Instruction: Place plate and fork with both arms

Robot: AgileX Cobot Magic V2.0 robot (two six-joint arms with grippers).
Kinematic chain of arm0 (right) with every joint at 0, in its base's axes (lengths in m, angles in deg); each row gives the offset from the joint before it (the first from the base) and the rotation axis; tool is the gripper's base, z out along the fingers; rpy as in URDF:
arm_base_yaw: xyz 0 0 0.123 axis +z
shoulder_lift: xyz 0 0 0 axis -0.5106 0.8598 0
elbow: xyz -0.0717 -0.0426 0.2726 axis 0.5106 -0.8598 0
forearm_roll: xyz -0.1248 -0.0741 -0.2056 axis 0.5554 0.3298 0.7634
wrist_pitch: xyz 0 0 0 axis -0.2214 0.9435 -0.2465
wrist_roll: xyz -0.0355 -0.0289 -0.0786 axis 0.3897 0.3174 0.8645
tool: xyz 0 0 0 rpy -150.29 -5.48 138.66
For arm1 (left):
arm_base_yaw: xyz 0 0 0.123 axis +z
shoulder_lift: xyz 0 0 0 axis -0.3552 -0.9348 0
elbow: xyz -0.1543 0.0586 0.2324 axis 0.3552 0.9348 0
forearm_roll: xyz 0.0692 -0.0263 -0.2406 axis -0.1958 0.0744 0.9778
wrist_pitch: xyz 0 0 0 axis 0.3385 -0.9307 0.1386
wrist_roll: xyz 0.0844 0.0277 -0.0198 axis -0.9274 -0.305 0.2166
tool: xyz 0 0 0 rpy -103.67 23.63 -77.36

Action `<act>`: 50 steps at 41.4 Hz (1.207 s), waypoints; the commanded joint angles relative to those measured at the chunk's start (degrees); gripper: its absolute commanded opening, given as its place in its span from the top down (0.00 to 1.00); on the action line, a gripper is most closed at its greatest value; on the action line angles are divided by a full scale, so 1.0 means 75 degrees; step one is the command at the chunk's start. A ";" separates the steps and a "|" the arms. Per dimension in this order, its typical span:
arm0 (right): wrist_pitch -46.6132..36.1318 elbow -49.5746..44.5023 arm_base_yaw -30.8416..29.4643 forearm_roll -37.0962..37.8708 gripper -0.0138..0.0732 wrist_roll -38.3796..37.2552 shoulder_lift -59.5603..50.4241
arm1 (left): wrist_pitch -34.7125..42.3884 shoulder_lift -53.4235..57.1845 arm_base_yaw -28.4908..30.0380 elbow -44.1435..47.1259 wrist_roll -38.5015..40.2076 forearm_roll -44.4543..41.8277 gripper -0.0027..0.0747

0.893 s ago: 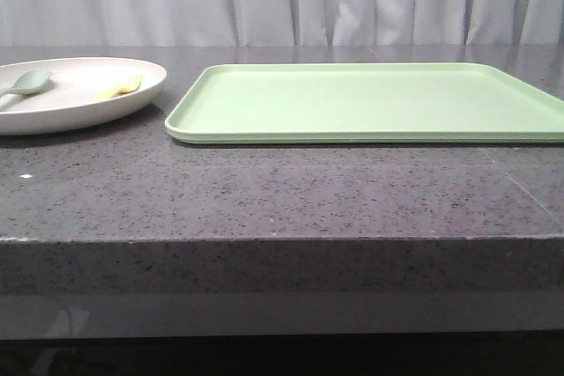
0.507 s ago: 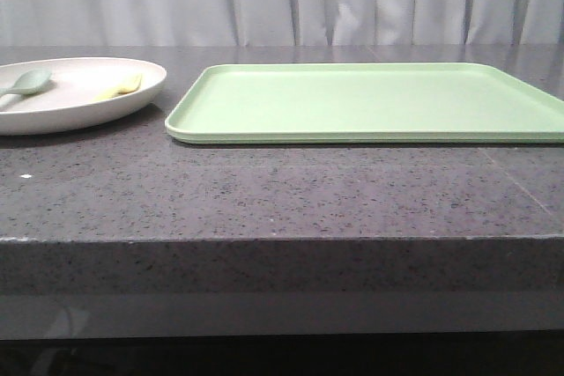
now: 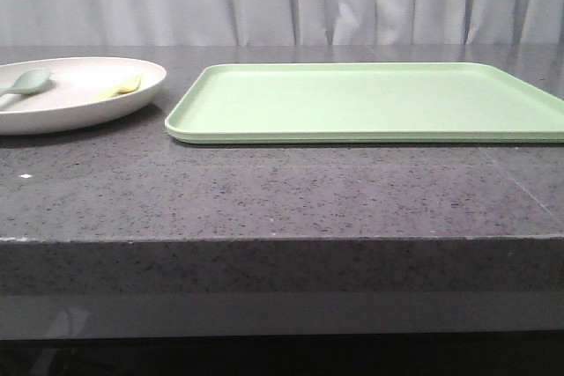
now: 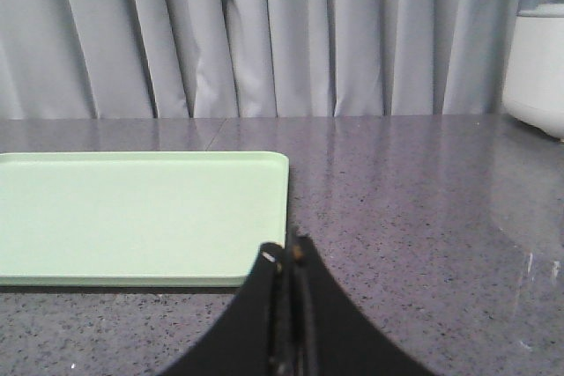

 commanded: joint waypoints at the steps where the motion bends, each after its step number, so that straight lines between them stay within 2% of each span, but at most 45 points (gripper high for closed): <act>1: -0.0402 0.0584 -0.0024 0.0091 0.98 0.0054 -0.0140 | 0.0755 0.0174 -0.0045 -0.0318 0.0000 0.0000 0.99; 10: 0.1718 0.2473 -0.0017 0.0097 0.98 0.0054 0.0404 | -0.1052 -0.0313 -0.0045 -0.2157 0.0000 0.0000 0.99; 17: 0.3371 0.3997 -0.0010 0.0097 0.98 0.0090 0.1634 | -0.2624 -0.1430 -0.0045 -0.3887 0.0000 0.0000 0.99; 22: 0.4198 0.4788 -0.0010 0.0097 0.98 0.0090 0.2664 | -0.3325 -0.2299 -0.0045 -0.4892 0.0000 0.0000 0.99; 26: 0.4267 0.5115 -0.0010 0.0097 0.98 0.0090 0.3386 | -0.3536 -0.2912 -0.0045 -0.5275 0.0000 0.0000 0.99; 33: 0.3716 0.5132 -0.0010 0.0097 0.98 0.0090 0.4191 | -0.3549 -0.3621 -0.0045 -0.5274 0.0000 0.0000 0.99; 42: 0.3231 0.5132 -0.0010 0.0097 0.98 0.0090 0.4482 | -0.3909 -0.4165 -0.0045 -0.5274 0.0000 0.0000 0.99; 50: 0.3220 0.5132 -0.0010 0.0114 0.98 0.0090 0.4482 | -0.4170 -0.4292 -0.0045 -0.5274 0.0000 0.0000 0.99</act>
